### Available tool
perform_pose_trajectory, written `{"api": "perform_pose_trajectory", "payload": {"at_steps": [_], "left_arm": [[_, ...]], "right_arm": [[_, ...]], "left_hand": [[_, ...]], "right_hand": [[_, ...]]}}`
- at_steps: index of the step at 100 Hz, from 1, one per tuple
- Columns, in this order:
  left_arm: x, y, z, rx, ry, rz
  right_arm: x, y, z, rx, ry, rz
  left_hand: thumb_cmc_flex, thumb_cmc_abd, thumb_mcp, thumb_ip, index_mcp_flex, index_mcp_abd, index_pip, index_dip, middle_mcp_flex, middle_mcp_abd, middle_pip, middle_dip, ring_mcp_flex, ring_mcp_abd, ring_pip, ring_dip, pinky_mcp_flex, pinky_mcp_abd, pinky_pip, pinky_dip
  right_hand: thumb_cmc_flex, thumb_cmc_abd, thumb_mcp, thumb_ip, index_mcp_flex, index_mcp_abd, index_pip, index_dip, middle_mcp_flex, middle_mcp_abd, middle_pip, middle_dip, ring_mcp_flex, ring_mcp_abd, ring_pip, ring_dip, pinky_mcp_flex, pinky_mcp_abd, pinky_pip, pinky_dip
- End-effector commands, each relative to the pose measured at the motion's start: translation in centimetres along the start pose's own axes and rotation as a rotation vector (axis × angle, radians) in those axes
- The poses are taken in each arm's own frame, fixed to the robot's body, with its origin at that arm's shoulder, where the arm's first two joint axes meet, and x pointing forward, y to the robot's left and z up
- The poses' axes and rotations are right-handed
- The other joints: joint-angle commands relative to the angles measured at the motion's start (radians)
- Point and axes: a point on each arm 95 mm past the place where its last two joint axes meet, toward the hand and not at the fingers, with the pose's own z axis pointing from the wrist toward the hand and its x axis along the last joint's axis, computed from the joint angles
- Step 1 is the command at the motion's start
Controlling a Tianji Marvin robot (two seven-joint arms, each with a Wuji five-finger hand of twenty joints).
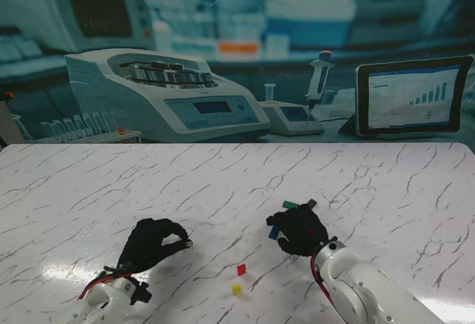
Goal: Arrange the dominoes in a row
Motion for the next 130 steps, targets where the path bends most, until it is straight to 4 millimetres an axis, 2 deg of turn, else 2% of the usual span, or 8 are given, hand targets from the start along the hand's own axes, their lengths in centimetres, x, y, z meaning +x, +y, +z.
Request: {"api": "perform_pose_trajectory", "payload": {"at_steps": [1, 52, 79, 102, 104, 116, 120, 130], "left_arm": [[0.3, 0.4, -0.1, -0.015, 0.023, -0.019], [0.2, 0.5, 0.1, -0.018, 0.024, -0.02], [0.2, 0.5, 0.1, -0.015, 0.023, -0.02], [0.1, 0.5, 0.1, -0.014, 0.023, -0.02], [0.1, 0.5, 0.1, -0.014, 0.023, -0.02], [0.1, 0.5, 0.1, -0.013, 0.023, -0.021], [0.1, 0.5, 0.1, -0.013, 0.023, -0.021], [0.1, 0.5, 0.1, -0.012, 0.023, -0.022]], "right_arm": [[0.2, -0.2, 0.4, -0.002, -0.001, 0.011], [0.2, -1.4, 2.2, -0.008, -0.023, 0.02], [0.2, -2.1, 2.3, -0.007, -0.022, 0.036], [0.3, -2.8, 2.2, -0.014, -0.021, 0.052], [0.3, -2.8, 2.2, -0.016, -0.021, 0.053], [0.3, -2.9, 2.1, -0.022, -0.018, 0.057], [0.3, -2.9, 2.1, -0.021, -0.017, 0.057], [0.3, -2.9, 2.0, -0.02, -0.017, 0.059]], "left_hand": [[0.0, -0.013, 0.002, 0.02, 0.012, -0.043, 0.009, 0.01, 0.018, -0.031, 0.013, 0.018, 0.009, -0.033, 0.004, 0.006, -0.003, 0.011, -0.001, 0.004], [-0.002, -0.009, 0.002, 0.021, 0.014, -0.042, 0.015, 0.01, 0.02, -0.029, 0.015, 0.018, 0.011, -0.033, 0.007, 0.007, -0.003, 0.013, 0.002, 0.005], [-0.002, -0.007, 0.002, 0.021, 0.013, -0.042, 0.018, 0.01, 0.019, -0.031, 0.016, 0.019, 0.011, -0.033, 0.007, 0.007, -0.003, 0.013, 0.003, 0.006], [-0.003, -0.006, 0.002, 0.021, 0.013, -0.043, 0.021, 0.011, 0.02, -0.031, 0.017, 0.02, 0.011, -0.033, 0.008, 0.007, -0.003, 0.013, 0.004, 0.006], [-0.003, -0.006, 0.001, 0.02, 0.013, -0.043, 0.021, 0.011, 0.02, -0.031, 0.017, 0.02, 0.011, -0.034, 0.008, 0.007, -0.003, 0.013, 0.004, 0.006], [-0.004, -0.004, 0.001, 0.02, 0.012, -0.042, 0.021, 0.011, 0.02, -0.032, 0.018, 0.02, 0.011, -0.033, 0.008, 0.007, -0.003, 0.014, 0.004, 0.006], [-0.004, -0.004, 0.001, 0.02, 0.013, -0.042, 0.021, 0.011, 0.02, -0.031, 0.018, 0.02, 0.01, -0.033, 0.008, 0.007, -0.002, 0.014, 0.004, 0.006], [-0.004, -0.002, 0.002, 0.02, 0.013, -0.042, 0.021, 0.011, 0.022, -0.031, 0.019, 0.02, 0.011, -0.034, 0.009, 0.008, -0.002, 0.014, 0.005, 0.007]], "right_hand": [[0.048, -0.003, 0.019, -0.047, -0.016, -0.031, -0.008, -0.014, -0.026, -0.026, -0.014, -0.018, -0.028, -0.027, 0.019, -0.018, 0.001, 0.077, 0.009, 0.009], [0.072, -0.014, 0.072, -0.063, 0.026, -0.061, 0.027, 0.002, 0.001, -0.048, 0.037, -0.031, -0.018, -0.064, 0.039, -0.035, 0.013, 0.055, 0.037, -0.003], [0.073, -0.019, 0.094, -0.084, 0.085, -0.083, 0.119, 0.074, 0.038, -0.051, 0.099, 0.006, -0.006, -0.083, 0.049, -0.045, 0.017, 0.044, 0.056, -0.018], [0.079, -0.093, 0.145, -0.166, 0.078, -0.118, 0.284, 0.138, 0.066, -0.059, 0.177, 0.08, 0.002, -0.089, 0.059, -0.043, 0.017, 0.041, 0.07, -0.031], [0.077, -0.104, 0.156, -0.175, 0.069, -0.122, 0.341, 0.11, 0.07, -0.058, 0.189, 0.096, 0.004, -0.089, 0.059, -0.042, 0.018, 0.04, 0.072, -0.033], [0.078, -0.145, 0.158, -0.194, 0.058, -0.144, 0.493, 0.114, 0.086, -0.061, 0.263, 0.153, 0.009, -0.092, 0.06, -0.04, 0.018, 0.038, 0.075, -0.036], [0.078, -0.155, 0.155, -0.197, 0.052, -0.148, 0.552, 0.102, 0.091, -0.06, 0.281, 0.203, 0.011, -0.091, 0.06, -0.04, 0.019, 0.038, 0.076, -0.036], [0.07, -0.157, 0.154, -0.198, 0.077, -0.148, 0.605, 0.152, 0.108, -0.046, 0.336, 0.3, 0.024, -0.081, 0.068, -0.036, 0.02, 0.041, 0.078, -0.036]]}}
